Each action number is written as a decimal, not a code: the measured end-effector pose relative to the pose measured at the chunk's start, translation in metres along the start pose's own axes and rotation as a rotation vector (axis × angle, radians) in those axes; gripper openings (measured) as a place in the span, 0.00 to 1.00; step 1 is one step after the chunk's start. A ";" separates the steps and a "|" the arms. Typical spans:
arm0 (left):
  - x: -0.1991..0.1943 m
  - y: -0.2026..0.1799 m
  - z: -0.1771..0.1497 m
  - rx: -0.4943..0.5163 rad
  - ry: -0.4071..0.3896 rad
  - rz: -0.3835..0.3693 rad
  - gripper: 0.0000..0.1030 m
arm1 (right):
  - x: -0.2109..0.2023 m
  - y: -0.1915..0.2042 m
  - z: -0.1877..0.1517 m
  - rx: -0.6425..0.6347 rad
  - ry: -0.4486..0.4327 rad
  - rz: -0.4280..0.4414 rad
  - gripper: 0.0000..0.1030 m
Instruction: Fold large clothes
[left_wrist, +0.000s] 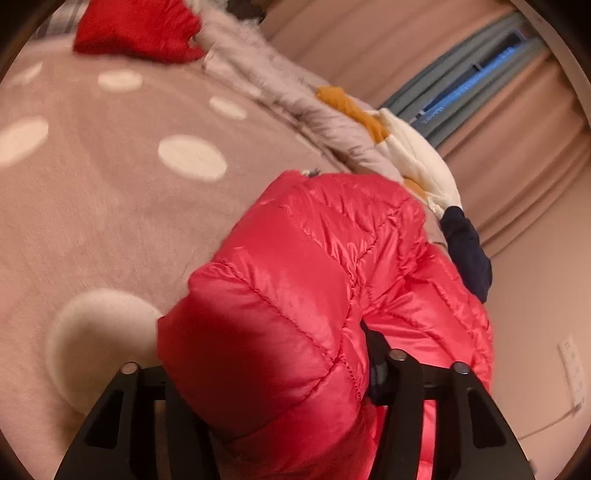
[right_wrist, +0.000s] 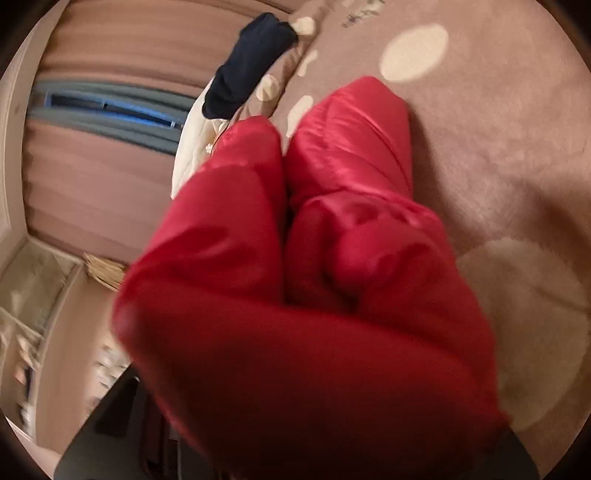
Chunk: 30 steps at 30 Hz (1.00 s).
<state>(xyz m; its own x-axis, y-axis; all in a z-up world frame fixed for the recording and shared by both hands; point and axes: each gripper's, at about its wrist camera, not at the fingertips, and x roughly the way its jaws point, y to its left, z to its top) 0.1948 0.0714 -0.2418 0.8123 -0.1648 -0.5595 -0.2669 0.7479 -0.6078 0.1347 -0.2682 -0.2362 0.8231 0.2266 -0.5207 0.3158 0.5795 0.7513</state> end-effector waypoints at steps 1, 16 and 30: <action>-0.006 -0.004 0.002 0.035 -0.023 0.023 0.47 | 0.001 0.011 -0.005 -0.071 0.005 -0.052 0.36; -0.085 -0.071 0.020 0.132 -0.010 -0.512 0.69 | 0.025 0.030 -0.038 -0.313 0.083 -0.153 0.34; -0.017 -0.158 -0.045 0.329 0.207 -0.482 0.72 | -0.002 -0.016 0.001 -0.071 0.065 0.027 0.40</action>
<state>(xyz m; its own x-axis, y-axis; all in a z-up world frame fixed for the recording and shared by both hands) 0.1998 -0.0731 -0.1611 0.6750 -0.6307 -0.3830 0.3062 0.7116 -0.6323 0.1286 -0.2786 -0.2465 0.7979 0.2916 -0.5275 0.2578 0.6260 0.7360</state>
